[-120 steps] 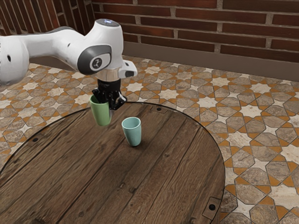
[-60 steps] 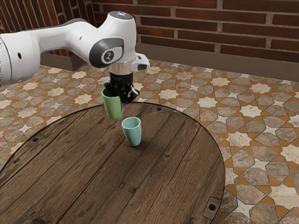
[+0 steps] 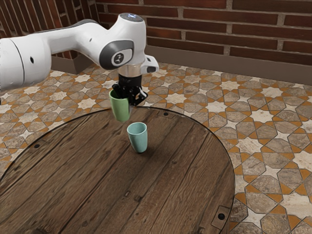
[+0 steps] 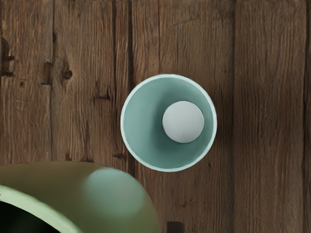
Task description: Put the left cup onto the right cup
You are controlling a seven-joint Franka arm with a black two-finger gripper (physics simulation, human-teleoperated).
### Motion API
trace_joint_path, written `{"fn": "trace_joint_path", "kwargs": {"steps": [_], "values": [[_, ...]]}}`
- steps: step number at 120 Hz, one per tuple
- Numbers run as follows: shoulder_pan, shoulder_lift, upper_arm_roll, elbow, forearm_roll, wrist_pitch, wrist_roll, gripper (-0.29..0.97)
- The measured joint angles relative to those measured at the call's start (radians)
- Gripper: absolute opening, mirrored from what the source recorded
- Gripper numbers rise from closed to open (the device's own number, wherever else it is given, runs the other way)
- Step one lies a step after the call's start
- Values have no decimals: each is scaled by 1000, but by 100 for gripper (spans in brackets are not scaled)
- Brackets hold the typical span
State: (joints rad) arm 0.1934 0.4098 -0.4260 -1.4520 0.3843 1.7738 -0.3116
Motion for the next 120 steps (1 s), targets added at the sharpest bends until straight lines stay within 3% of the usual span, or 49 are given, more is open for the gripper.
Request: {"fn": "trace_joint_path", "kwargs": {"steps": [120], "values": [[-16, 101, -24, 72, 56, 40, -22, -10]]}}
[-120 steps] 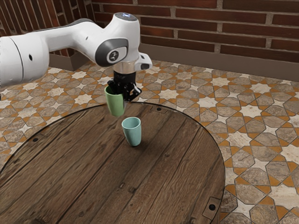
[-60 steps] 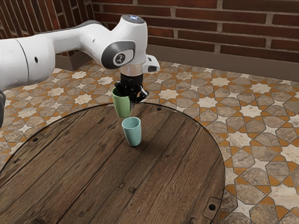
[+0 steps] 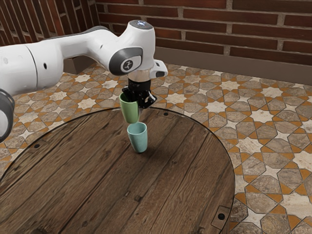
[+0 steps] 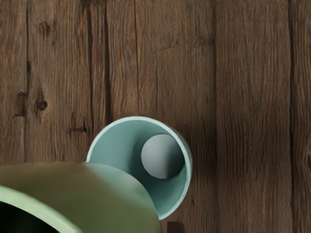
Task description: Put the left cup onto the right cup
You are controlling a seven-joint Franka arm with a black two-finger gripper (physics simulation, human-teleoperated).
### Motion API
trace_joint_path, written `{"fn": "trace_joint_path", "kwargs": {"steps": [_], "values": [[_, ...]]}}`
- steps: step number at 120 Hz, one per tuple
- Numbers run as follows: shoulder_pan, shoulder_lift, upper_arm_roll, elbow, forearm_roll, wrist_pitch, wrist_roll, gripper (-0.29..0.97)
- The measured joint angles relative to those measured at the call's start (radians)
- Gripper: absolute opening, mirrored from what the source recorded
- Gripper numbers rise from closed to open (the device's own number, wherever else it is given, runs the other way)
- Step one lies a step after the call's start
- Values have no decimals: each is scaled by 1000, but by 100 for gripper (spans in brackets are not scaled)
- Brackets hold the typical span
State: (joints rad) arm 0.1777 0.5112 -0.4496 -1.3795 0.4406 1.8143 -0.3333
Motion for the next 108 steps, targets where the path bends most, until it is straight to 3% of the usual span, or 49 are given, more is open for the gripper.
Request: {"fn": "trace_joint_path", "kwargs": {"steps": [108], "values": [[0, 64, 3, 6, 5, 36, -5, -10]]}}
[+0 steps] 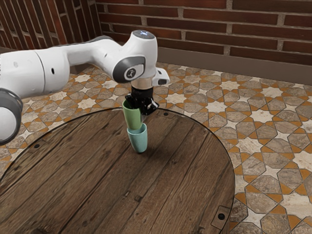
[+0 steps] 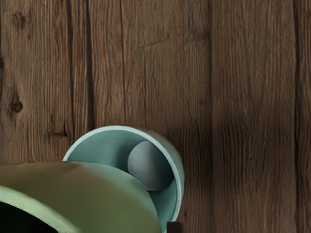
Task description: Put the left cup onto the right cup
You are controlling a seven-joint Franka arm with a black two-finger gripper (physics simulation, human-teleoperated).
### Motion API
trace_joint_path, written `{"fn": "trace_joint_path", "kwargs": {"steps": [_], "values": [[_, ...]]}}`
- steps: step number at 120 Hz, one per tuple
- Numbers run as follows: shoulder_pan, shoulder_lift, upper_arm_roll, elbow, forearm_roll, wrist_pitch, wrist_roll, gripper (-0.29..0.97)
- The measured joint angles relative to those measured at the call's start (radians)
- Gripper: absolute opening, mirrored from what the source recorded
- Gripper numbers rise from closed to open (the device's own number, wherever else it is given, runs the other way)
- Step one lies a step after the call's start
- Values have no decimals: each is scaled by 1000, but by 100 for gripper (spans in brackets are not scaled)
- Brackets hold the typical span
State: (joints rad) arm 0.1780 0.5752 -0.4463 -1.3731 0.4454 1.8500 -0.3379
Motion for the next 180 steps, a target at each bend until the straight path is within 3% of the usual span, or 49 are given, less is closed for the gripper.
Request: {"fn": "trace_joint_path", "kwargs": {"steps": [54, 81, 101, 131, 180], "values": [[0, 19, 1, 2, 0, 22, -3, -10], [0, 24, 6, 1, -4, 26, 2, 35], [0, 24, 8, 1, -5, 27, 6, 53], [0, 23, 8, 1, -5, 27, 9, 63], [-1, -9, 8, 1, -6, 26, 11, 67]]}}
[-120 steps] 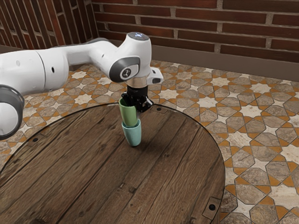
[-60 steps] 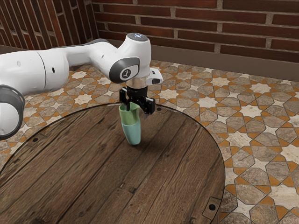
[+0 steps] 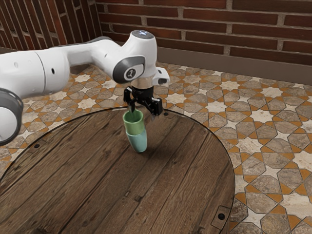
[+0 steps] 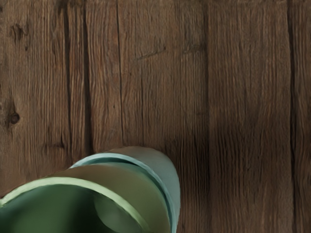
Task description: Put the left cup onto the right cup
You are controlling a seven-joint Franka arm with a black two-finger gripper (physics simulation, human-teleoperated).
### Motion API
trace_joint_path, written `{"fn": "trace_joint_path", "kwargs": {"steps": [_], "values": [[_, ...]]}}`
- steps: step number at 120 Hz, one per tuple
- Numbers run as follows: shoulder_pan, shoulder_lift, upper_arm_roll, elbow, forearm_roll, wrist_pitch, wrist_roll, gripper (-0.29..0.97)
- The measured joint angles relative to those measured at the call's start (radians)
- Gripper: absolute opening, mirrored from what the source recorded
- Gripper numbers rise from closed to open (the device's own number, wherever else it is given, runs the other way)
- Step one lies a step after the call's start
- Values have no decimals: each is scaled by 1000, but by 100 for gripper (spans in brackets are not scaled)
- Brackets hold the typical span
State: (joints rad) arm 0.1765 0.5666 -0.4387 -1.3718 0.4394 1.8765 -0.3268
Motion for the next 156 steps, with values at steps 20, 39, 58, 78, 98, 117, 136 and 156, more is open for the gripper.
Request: {"fn": "trace_joint_path", "kwargs": {"steps": [20, 39, 58, 78, 98, 117, 136, 156], "values": [[-2, -26, -1, 0, 1, -1, -2, 68], [-4, -33, -1, 0, 1, -1, -3, 68], [-6, -53, -1, -5, -1, -2, -4, 68], [-6, -148, 3, -59, -32, -11, -5, 68], [-7, -252, 26, -88, -116, -64, -5, 68], [-8, -366, 61, -157, -190, -128, -4, 68], [-6, -439, 75, -167, -223, -190, -1, 68], [-40, -519, 172, -164, -241, -259, 25, 68]]}}
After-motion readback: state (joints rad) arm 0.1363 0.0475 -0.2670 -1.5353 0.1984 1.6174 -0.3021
